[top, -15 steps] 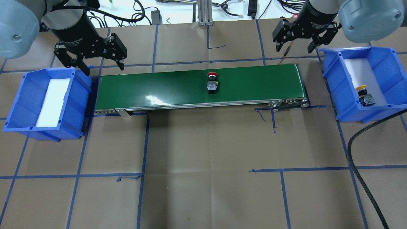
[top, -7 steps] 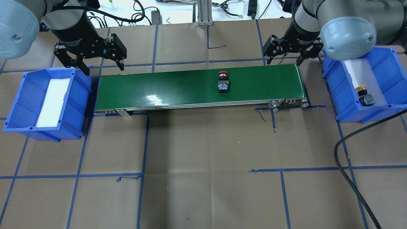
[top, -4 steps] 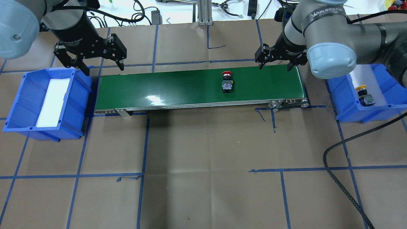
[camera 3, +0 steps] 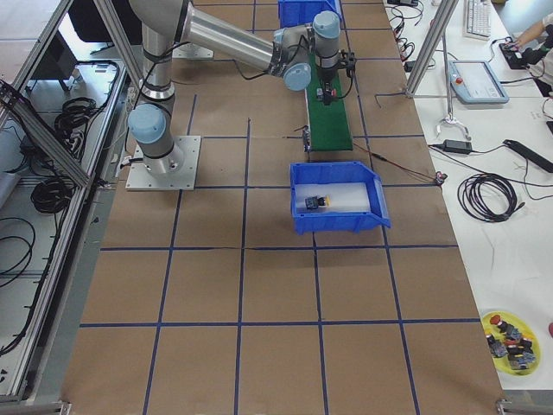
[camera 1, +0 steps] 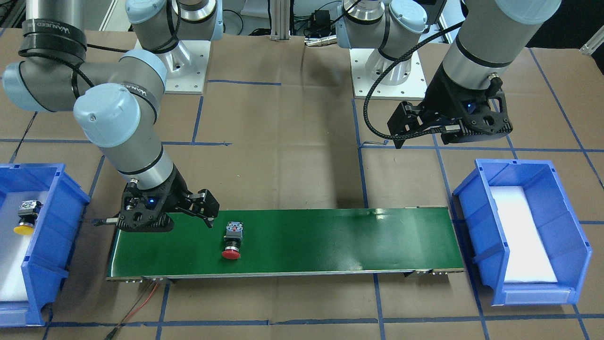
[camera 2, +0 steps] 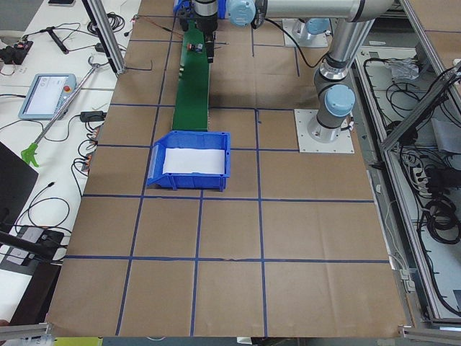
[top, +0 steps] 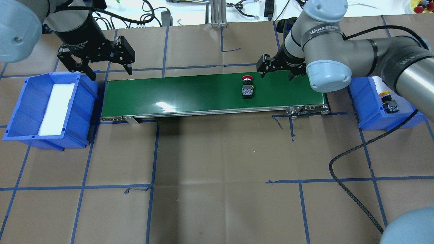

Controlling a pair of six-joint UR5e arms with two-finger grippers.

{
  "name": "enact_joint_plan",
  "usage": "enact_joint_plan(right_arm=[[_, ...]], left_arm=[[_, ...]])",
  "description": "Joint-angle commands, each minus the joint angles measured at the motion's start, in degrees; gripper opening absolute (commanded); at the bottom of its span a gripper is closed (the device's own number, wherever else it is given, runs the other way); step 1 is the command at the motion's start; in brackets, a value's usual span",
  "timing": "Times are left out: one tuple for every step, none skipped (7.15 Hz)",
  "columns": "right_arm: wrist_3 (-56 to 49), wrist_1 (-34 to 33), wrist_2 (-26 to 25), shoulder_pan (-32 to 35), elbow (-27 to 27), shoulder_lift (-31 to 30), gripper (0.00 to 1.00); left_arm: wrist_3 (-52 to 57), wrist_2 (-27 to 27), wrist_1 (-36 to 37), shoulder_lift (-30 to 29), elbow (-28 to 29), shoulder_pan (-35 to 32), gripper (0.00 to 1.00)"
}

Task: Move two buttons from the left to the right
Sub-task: 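Lower the right gripper over the red push-button on the belt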

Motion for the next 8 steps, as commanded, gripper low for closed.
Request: enact_joint_plan(right_arm=[[1.66, -0.40, 0.06, 0.96, -2.47, 3.20, 1.00], [4.02, -0.40, -0.03, 1.05, -2.48, 3.73, 1.00], [4.48, -0.49, -0.11, 1.05, -2.48, 3.74, 1.00], [4.58, -0.49, -0.12, 1.05, -2.48, 4.17, 0.99], [4.58, -0.49, -0.12, 1.05, -2.48, 4.70, 0.99], [4.58, -0.49, -0.20, 1.31, -2.48, 5.40, 0.99], [4.49, -0.49, -0.29, 1.23, -2.31, 5.76, 0.99], [4.49, -0.32, -1.07, 1.31, -1.87, 5.85, 0.99]], left_arm=[[-0.06, 0.06, 0.00, 0.00, 0.00, 0.00, 1.00], [0.03, 0.06, 0.00, 0.00, 0.00, 0.00, 1.00], [-0.06, 0.06, 0.00, 0.00, 0.00, 0.00, 1.00], [0.03, 0.06, 0.00, 0.00, 0.00, 0.00, 1.00], [-0.06, -0.03, 0.00, -0.09, 0.00, 0.00, 1.00], [-0.06, -0.03, 0.00, -0.09, 0.00, 0.00, 1.00], [-0.06, -0.03, 0.00, 0.00, 0.00, 0.00, 1.00], [-0.06, -0.03, 0.00, -0.09, -0.09, 0.00, 1.00]])
